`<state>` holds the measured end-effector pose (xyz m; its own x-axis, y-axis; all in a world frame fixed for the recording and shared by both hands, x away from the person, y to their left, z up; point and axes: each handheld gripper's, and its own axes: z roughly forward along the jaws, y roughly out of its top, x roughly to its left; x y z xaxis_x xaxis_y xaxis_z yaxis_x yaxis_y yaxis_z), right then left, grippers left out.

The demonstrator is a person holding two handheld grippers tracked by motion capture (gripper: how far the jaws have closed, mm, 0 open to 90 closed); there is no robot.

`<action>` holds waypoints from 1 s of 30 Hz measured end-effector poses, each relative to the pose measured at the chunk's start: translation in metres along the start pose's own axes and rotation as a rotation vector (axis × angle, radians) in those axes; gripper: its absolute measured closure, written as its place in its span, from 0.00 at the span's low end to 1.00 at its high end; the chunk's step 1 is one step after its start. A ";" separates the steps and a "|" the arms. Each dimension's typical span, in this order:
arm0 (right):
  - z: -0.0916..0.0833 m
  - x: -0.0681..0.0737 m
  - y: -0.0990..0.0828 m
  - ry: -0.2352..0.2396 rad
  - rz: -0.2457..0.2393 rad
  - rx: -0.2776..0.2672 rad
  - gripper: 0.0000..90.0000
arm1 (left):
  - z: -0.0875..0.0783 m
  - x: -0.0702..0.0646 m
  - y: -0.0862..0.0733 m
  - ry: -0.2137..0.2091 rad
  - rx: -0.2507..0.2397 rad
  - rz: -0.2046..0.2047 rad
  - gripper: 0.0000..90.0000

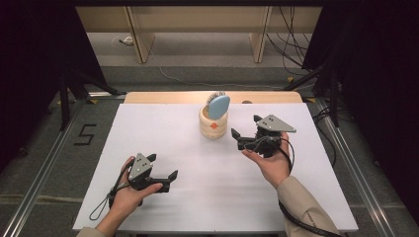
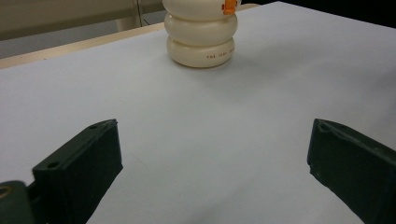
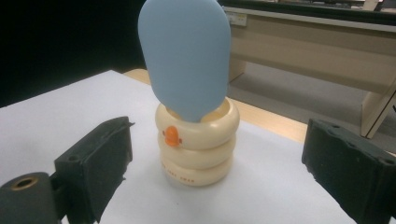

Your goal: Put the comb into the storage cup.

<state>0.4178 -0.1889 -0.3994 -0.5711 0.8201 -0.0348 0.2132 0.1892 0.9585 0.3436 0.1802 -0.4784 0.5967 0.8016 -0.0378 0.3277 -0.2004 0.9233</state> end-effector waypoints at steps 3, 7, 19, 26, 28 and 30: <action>-0.003 -0.002 -0.003 0.004 0.003 0.003 0.11 | 0.000 0.000 0.000 -0.002 0.002 0.000 0.00; -0.007 -0.004 -0.007 0.007 0.005 0.010 0.11 | 0.000 0.001 0.000 0.001 0.002 0.000 0.00; -0.022 -0.009 -0.018 0.006 -0.036 0.038 0.11 | -0.001 0.003 0.001 0.016 -0.009 -0.005 0.00; -0.029 -0.011 -0.024 0.010 -0.030 0.046 0.11 | -0.002 0.004 0.001 0.020 -0.013 -0.005 0.00; -0.032 -0.012 -0.026 0.012 -0.024 0.049 0.11 | -0.002 0.004 0.001 0.022 -0.014 -0.007 0.00; -0.034 -0.014 -0.028 0.011 -0.019 0.052 0.11 | -0.002 0.004 0.001 0.022 -0.014 -0.008 0.00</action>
<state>0.3925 -0.2243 -0.4159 -0.5844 0.8100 -0.0494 0.2430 0.2328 0.9417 0.3447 0.1846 -0.4769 0.5777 0.8154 -0.0367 0.3221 -0.1864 0.9282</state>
